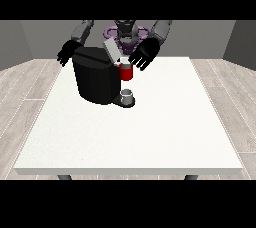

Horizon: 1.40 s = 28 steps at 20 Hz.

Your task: Insert the coffee pod into the coffee machine and close the lid

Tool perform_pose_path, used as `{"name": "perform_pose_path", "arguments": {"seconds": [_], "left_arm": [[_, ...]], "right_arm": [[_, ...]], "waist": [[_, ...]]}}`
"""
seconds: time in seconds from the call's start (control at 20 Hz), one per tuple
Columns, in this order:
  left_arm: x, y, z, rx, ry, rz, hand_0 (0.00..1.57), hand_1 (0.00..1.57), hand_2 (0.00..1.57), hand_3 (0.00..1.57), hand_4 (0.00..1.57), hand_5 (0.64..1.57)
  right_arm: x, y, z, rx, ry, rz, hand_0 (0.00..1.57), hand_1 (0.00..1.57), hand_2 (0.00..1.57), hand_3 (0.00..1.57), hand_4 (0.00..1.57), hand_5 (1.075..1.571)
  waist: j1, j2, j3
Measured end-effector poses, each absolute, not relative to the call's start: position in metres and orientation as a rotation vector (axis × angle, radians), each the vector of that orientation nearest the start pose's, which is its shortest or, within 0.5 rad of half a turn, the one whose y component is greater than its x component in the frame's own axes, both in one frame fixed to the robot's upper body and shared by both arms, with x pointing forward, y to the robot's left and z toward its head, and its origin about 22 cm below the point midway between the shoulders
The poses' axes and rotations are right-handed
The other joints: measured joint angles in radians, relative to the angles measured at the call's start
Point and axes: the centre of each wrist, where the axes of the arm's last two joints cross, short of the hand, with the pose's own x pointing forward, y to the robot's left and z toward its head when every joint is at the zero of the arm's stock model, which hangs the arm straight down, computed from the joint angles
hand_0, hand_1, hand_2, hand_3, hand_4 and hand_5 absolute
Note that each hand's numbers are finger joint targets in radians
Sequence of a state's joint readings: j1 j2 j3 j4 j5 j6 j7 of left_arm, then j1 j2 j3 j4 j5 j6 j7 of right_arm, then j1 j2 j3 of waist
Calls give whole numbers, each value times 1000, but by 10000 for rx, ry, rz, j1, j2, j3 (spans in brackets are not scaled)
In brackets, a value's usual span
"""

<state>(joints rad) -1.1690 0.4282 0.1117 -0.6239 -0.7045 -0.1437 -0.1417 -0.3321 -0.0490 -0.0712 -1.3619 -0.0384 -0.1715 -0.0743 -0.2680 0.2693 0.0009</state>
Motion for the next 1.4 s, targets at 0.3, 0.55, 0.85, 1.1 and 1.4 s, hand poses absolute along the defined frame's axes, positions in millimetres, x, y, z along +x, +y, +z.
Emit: {"name": "perform_pose_path", "arguments": {"seconds": [0.3,0.55,0.85,1.1,1.4], "left_arm": [[461,261,229,7751,-16632,-10269,0,0,0,0,0,1571],[461,264,232,7891,-16257,-10535,0,0,0,0,0,1571],[461,259,214,7533,-15943,-10844,0,0,0,0,0,1571],[459,262,202,7280,-15585,-10866,0,0,0,0,0,1571],[454,254,164,5940,-15567,-10138,0,0,0,0,0,1571]], "right_arm": [[317,-212,36,-847,-17465,-775,0,0,0,0,348,1571],[315,-212,31,-884,-17355,-788,0,0,0,0,378,1571],[311,-219,23,-974,-16989,-980,0,0,0,0,381,1571],[303,-223,16,-927,-16677,-1086,0,0,0,0,433,1571],[292,-231,5,-1140,-16180,-1449,0,0,0,0,399,1571]], "waist": [[-106,52,18],[-158,-34,9],[85,-491,-2],[203,-1002,-6],[720,-1882,-9]]}}
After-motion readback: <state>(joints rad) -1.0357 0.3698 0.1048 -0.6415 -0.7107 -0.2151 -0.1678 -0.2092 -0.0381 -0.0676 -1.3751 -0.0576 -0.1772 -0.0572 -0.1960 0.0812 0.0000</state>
